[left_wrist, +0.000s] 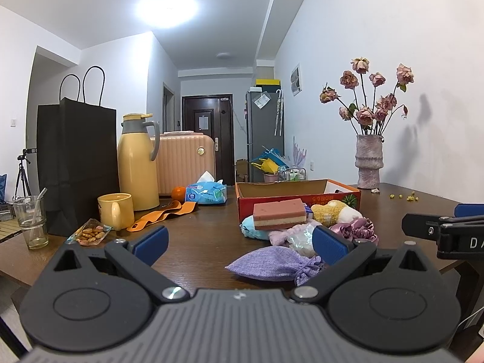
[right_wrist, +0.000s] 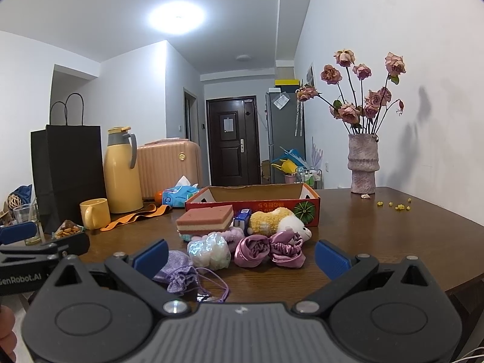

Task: Organize soft objects

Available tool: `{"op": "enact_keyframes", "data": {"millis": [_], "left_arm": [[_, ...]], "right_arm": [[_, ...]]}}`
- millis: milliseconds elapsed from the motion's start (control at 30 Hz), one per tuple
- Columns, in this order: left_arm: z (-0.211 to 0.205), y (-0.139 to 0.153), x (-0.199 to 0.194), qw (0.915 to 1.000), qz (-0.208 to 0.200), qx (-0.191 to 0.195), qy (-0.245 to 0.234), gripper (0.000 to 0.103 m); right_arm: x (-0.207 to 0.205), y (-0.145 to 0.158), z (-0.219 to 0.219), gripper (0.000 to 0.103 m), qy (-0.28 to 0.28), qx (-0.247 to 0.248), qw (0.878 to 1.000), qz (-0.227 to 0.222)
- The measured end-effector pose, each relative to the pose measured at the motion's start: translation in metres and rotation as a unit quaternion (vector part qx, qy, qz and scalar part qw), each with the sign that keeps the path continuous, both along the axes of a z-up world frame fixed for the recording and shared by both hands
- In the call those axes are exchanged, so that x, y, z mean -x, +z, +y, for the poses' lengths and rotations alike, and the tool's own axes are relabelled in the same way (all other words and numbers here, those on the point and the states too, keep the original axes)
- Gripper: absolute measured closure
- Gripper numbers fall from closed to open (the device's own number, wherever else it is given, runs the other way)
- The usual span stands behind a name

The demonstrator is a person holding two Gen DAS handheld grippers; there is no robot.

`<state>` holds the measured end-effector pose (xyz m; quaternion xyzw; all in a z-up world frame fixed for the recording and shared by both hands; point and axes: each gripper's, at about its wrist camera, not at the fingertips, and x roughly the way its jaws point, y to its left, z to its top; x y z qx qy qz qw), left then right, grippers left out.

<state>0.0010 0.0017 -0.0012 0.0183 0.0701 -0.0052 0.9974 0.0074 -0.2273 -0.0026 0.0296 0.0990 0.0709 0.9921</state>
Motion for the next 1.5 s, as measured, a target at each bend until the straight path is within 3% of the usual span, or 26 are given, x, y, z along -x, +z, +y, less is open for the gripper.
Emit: {"op": "enact_keyframes", "data": {"millis": [1267, 1500], "left_arm": [[-0.004, -0.004, 0.001, 1.0, -0.001, -0.006, -0.006, 0.0], [0.003, -0.007, -0.026, 0.9999, 0.002, -0.01, -0.013, 0.0]], "right_arm": [[0.002, -0.003, 0.0, 0.0, 0.006, -0.002, 1.0, -0.005], [-0.016, -0.006, 0.001, 0.0, -0.011, 0.044, 0.998, -0.04]]}}
